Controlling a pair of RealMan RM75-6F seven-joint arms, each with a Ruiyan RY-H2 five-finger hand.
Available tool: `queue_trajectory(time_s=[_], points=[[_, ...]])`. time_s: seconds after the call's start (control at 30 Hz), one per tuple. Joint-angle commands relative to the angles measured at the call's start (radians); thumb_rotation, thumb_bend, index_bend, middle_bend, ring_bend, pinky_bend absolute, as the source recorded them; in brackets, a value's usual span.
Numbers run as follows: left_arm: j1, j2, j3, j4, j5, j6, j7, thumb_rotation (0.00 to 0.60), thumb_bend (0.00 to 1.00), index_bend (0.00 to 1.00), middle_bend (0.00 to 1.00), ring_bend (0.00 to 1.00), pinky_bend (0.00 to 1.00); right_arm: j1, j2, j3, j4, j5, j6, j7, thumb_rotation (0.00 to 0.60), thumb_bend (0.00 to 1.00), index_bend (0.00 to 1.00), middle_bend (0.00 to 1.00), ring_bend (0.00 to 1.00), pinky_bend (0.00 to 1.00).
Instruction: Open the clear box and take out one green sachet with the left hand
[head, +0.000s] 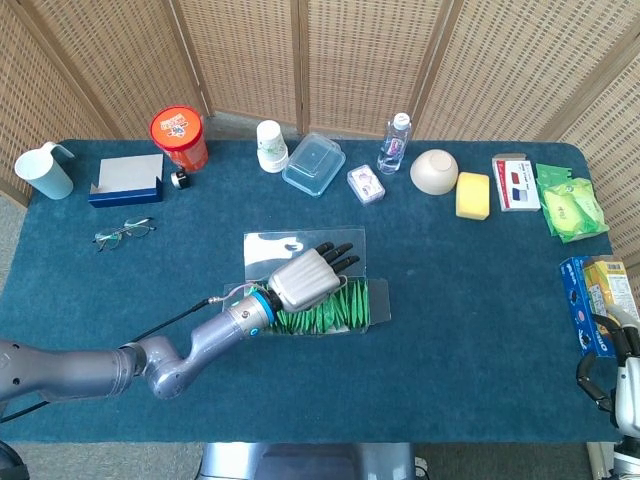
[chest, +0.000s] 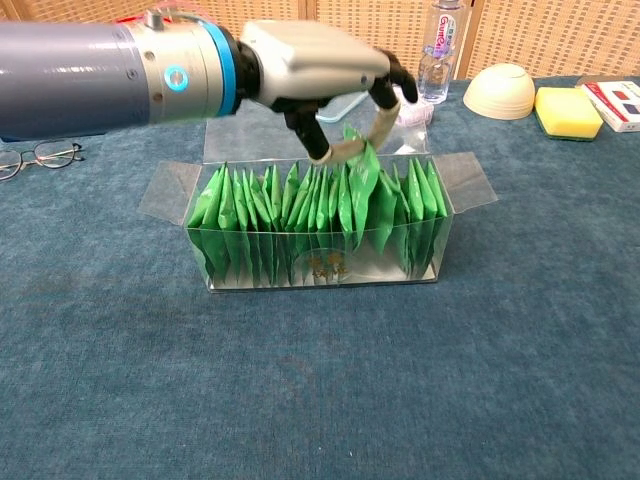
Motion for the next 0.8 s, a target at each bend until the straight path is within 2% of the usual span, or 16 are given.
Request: queue_trajectory(time_s=[0.03,0.57,0.8], points=[[0.011,0.013,-0.007,-0.012,0.017,0.016,-0.02,0.572,0.51,0.49,0.13,0.0,0.16,0.0,0.0,0.0,-0.001,0.0,-0.001,-0.001,0.472,0.66,0.22,0.17,0.14,0.23],[0.072,0.097,-0.03,-0.081,0.084,0.092,-0.104,0.521,0.51,0.49,0.13,0.0,0.16,0.002,0.001,0.0,-0.006,-0.009,0.003,-0.005,0.472,0.66,0.22,0.17,0.14,0.23],[0.097,0.131,-0.057,-0.109,0.103,0.133,-0.149,0.502,0.5,0.48,0.13,0.0,0.16,0.004,0.001,-0.001,-0.008,-0.013,0.002,-0.008,0.473,0.66,0.22,0.17,0.14,0.23]])
